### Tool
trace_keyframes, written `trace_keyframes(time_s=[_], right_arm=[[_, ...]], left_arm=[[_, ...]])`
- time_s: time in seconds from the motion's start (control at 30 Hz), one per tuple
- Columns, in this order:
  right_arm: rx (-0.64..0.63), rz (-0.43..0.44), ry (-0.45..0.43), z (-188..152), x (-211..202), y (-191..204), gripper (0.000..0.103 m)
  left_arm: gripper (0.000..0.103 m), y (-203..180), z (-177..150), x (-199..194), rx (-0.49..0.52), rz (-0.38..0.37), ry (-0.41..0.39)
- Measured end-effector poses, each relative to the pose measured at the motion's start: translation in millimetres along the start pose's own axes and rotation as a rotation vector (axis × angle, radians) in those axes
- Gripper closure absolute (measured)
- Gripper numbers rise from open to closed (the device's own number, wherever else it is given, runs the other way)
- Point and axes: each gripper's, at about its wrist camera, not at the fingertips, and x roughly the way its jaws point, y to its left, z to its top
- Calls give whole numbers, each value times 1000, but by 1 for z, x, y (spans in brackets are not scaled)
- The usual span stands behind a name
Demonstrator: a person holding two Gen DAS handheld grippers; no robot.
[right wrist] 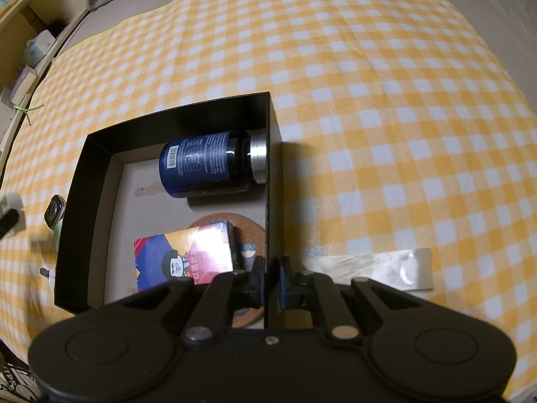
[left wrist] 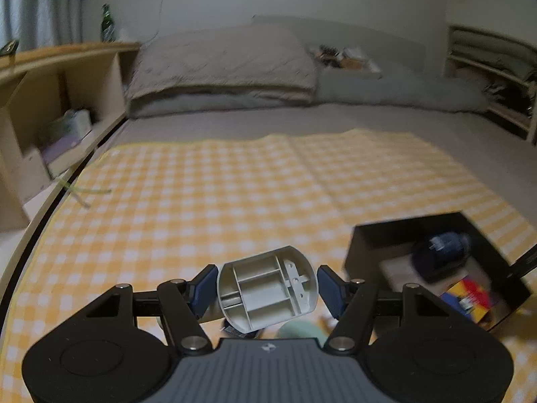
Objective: Organize rigid objects
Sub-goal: 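Lower the white holder into the black box and open the left tool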
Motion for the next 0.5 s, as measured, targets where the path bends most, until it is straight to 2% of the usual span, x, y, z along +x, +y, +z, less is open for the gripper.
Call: trace_keyframes(time_s=[0.33, 0.5], right_arm=[[-5, -4, -2, 0, 0, 0, 94], [-5, -5, -2, 0, 0, 0, 94]], left_arm=[[38, -67, 20, -2, 82, -214, -7], [38, -105, 24, 8, 178, -254, -25]])
